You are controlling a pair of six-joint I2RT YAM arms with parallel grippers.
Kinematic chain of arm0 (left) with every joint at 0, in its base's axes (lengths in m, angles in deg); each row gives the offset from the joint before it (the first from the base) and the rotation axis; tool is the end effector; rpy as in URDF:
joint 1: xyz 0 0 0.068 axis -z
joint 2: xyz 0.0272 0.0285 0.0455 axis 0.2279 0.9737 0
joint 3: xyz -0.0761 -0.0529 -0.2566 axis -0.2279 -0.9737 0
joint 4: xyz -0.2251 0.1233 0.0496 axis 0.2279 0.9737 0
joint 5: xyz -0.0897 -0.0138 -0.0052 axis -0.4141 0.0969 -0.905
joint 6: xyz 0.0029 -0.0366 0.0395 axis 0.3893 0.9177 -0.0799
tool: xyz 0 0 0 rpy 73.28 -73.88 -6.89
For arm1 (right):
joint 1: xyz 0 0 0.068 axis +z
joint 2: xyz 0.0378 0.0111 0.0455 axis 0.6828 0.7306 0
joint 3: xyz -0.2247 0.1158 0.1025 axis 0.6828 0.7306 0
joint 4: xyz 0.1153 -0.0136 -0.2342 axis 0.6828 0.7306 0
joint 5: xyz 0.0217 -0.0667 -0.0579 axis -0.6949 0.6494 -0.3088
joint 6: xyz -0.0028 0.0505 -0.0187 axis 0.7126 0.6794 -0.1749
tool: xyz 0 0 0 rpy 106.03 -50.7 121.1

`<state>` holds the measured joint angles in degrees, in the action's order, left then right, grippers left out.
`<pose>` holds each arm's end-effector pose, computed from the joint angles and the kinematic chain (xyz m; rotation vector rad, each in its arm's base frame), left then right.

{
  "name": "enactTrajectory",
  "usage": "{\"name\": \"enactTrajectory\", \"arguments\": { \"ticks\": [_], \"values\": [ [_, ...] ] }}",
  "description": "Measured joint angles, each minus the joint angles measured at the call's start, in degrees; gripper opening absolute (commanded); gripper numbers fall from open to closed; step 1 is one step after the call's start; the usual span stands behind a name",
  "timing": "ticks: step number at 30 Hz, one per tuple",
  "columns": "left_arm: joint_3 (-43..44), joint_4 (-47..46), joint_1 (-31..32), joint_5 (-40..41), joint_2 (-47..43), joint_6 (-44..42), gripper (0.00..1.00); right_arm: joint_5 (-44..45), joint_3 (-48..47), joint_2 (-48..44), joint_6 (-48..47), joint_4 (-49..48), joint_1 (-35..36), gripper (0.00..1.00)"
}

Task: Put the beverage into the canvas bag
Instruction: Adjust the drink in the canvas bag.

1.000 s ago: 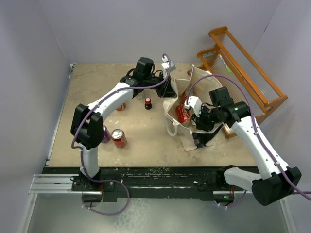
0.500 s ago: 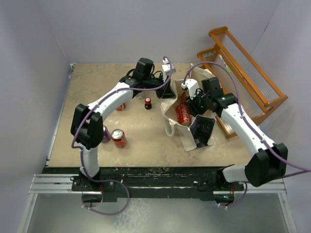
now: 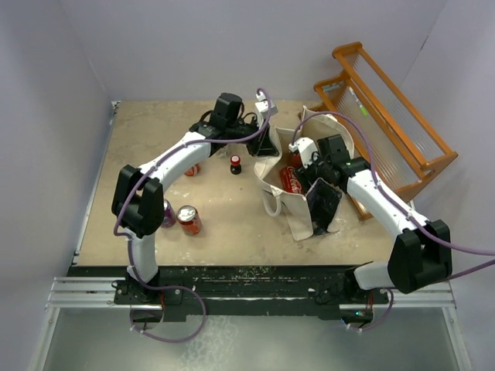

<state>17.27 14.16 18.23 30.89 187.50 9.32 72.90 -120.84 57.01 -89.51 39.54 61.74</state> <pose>0.3720 -0.2583 0.3047 1.0677 1.8252 -1.2055 0.2816 0.0994 0.2730 -0.8333 2.2515 0.1303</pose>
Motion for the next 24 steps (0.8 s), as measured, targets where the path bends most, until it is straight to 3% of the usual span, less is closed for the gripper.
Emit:
{"name": "enactTrajectory", "arguments": {
  "ticks": [8, 24],
  "values": [
    [-1.27, -1.38, -1.95, 1.60, -1.18, 5.51, 0.08, 1.73, 3.23, -1.16, 0.55, -0.92, -0.76, 0.64],
    [-2.80, -5.01, -2.45, 1.97, -1.27, 11.15, 0.05, 5.55, -0.83, 12.85, 4.92, -7.63, -2.10, 0.70]
  ]
}}
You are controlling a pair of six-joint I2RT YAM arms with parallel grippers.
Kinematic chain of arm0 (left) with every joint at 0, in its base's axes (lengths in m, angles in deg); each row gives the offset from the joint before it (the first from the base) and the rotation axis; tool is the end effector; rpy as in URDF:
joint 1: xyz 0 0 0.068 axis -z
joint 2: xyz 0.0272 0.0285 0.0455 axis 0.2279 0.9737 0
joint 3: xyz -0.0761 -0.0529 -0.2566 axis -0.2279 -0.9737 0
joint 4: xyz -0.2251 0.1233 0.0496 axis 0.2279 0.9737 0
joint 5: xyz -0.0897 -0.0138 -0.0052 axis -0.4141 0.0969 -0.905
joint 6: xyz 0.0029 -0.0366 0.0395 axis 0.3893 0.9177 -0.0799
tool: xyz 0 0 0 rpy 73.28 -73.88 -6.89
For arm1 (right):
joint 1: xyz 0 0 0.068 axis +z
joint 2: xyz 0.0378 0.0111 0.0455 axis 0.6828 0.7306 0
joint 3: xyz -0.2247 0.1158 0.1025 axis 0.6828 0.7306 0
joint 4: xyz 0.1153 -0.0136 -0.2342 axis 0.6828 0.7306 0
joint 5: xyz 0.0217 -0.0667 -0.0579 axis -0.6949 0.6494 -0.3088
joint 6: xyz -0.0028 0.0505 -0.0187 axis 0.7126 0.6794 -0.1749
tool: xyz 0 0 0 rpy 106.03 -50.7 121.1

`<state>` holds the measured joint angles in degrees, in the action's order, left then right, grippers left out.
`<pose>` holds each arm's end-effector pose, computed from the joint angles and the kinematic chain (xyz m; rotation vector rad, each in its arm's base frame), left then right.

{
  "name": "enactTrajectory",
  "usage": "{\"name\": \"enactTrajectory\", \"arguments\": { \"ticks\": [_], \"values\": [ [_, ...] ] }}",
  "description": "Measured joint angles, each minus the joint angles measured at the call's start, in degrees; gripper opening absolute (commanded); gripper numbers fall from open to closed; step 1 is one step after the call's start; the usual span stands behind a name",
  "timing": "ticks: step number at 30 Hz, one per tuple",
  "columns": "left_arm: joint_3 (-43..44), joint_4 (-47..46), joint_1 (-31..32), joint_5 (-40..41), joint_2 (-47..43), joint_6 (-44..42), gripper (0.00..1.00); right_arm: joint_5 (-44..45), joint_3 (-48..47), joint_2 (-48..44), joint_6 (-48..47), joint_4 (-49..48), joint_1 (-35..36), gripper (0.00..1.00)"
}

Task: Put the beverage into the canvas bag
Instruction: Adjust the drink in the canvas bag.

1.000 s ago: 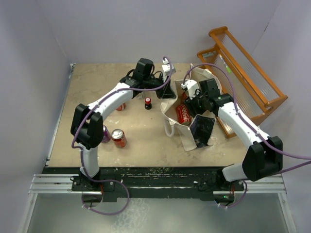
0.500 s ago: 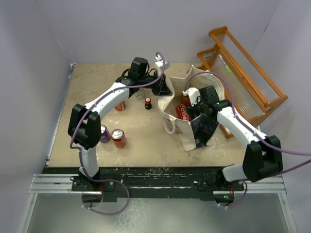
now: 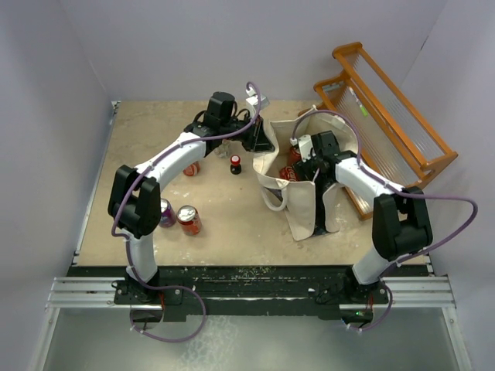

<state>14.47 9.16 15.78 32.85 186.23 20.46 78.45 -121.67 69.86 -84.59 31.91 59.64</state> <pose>0.3812 -0.2403 0.3049 0.8484 1.9197 -1.2487 0.3274 0.0981 0.2194 -0.6714 2.3880 0.0360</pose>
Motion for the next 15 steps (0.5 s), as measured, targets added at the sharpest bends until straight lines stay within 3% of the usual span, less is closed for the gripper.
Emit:
{"name": "enactTrajectory", "arguments": {
  "ticks": [12, 15],
  "values": [
    [0.00, -0.15, 0.33, 0.68, -0.22, -0.46, 0.04, -0.07, 3.87, 1.33, -1.40, -7.39, -0.48, 0.75],
    [0.00, -0.15, 0.50, 1.07, -0.24, -1.31, 0.04, -0.07, 4.04, 2.34, -1.64, -9.03, -0.52, 0.85]
  ]
}}
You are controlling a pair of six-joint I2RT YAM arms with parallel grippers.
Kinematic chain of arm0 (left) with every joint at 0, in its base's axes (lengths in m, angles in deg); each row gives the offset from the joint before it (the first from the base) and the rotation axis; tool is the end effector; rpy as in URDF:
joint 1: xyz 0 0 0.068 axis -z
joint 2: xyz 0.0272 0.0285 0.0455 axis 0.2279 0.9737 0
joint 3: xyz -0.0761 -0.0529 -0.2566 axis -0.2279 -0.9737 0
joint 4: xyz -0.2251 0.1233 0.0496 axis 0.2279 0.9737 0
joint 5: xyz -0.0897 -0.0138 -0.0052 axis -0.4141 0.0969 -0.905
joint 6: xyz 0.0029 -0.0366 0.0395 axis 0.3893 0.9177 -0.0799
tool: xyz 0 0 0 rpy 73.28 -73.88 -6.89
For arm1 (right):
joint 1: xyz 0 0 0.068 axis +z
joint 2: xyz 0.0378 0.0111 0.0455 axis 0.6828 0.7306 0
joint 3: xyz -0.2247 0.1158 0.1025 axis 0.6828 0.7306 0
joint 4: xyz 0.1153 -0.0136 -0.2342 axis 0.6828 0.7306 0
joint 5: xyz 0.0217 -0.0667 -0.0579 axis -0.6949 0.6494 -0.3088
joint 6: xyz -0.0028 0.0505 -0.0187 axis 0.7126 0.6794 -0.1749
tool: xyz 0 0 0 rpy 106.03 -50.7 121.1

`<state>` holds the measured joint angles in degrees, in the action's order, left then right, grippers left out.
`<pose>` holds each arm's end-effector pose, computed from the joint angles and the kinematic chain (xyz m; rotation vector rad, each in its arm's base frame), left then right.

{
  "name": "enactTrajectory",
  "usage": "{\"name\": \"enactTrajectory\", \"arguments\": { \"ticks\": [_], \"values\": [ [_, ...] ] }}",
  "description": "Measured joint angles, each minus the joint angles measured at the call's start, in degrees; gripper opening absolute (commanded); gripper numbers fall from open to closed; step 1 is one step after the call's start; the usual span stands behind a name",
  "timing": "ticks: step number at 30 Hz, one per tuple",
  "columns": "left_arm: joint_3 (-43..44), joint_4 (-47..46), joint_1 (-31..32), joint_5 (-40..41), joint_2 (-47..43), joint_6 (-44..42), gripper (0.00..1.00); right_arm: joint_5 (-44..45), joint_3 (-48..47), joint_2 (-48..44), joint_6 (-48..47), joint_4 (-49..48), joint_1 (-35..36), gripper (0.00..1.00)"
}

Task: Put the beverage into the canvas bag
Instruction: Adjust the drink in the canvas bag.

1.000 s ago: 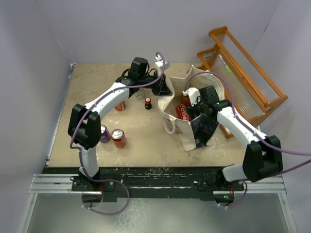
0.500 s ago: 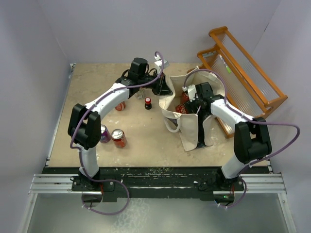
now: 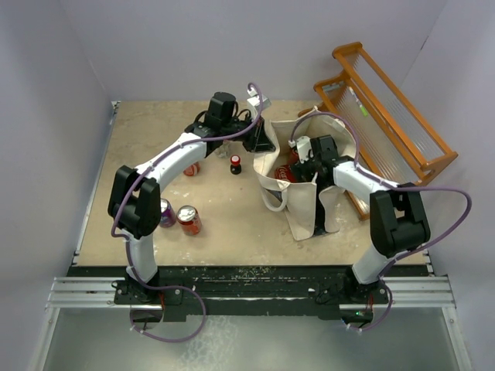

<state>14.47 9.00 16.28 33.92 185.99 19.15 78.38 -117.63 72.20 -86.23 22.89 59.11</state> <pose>0.3791 -0.2431 0.3067 0.8661 1.9014 -1.2207 0.3333 0.0965 0.1954 -0.6826 2.3366 0.0210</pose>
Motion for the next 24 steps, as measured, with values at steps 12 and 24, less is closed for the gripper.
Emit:
{"name": "enactTrajectory", "arguments": {
  "ticks": [12, 24],
  "values": [
    [0.00, 0.02, 0.37, 1.05, 0.00, -1.70, 0.02, -0.61, -0.24, 2.75, -1.29, -1.16, -0.33, 0.86],
    [1.07, 0.07, 0.59, 3.08, 0.00, -3.04, 0.00, -2.14, -6.03, 7.58, -1.29, 4.09, -0.37, 0.35]
  ]
}}
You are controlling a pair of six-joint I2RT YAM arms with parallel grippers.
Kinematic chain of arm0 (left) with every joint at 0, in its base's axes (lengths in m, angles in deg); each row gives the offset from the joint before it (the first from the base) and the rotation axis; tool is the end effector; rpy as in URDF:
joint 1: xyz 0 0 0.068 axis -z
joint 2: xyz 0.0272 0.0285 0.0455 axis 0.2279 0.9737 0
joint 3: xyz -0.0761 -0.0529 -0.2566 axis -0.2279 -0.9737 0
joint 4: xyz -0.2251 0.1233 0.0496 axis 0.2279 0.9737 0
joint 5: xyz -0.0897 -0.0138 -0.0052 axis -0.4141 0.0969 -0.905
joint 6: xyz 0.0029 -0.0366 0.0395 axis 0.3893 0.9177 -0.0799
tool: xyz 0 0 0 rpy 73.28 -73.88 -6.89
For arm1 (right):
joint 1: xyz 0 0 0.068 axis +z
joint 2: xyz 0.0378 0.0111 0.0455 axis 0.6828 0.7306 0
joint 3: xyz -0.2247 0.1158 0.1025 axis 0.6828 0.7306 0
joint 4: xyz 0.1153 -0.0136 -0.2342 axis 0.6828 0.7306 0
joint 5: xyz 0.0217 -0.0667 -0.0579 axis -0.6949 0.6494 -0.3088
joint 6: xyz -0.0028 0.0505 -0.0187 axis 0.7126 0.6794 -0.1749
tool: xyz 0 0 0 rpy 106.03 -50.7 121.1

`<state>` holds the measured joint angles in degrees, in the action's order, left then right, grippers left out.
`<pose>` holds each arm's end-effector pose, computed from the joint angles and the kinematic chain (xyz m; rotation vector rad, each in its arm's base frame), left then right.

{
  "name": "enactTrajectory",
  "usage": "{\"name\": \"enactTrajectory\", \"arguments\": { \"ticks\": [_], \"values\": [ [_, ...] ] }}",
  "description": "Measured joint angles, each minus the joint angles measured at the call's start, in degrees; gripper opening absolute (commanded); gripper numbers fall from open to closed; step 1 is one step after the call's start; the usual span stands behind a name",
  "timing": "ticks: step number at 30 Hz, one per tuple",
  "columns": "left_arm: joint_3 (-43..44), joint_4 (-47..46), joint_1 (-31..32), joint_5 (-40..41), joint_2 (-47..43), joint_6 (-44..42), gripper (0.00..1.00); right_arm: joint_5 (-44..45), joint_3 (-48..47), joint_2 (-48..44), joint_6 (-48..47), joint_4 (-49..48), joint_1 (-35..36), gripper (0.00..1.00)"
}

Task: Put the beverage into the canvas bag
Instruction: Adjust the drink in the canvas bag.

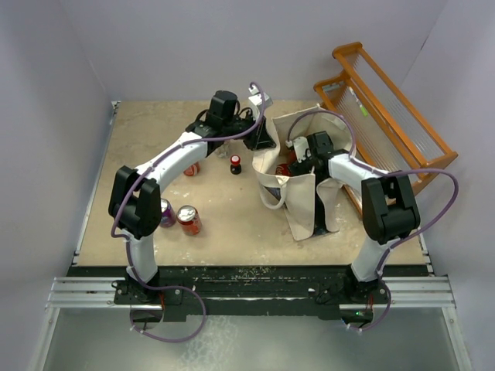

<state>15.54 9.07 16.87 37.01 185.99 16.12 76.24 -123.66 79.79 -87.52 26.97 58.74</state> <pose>0.3791 -0.2469 0.3124 0.8886 1.8635 -1.1391 0.3559 0.1019 0.1772 -0.7424 2.4202 0.0577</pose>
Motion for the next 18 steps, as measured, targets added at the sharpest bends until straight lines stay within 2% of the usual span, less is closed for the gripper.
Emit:
{"name": "enactTrajectory", "arguments": {
  "ticks": [5, 8, 18],
  "values": [
    [0.68, 0.59, 0.02, 1.11, 0.02, 0.20, 0.00, -1.68, 0.17, -1.29, -0.04, 1.31, -0.11, 0.11],
    [1.03, 0.94, 0.04, 2.29, 0.02, 1.07, 0.00, -2.84, 0.37, -3.89, -0.13, 4.09, -0.11, 0.00],
    [2.54, 2.51, 0.07, 5.68, 0.02, 1.62, 0.00, -7.58, 0.11, -17.11, -0.63, 9.97, -0.26, 0.00]
  ]
}}
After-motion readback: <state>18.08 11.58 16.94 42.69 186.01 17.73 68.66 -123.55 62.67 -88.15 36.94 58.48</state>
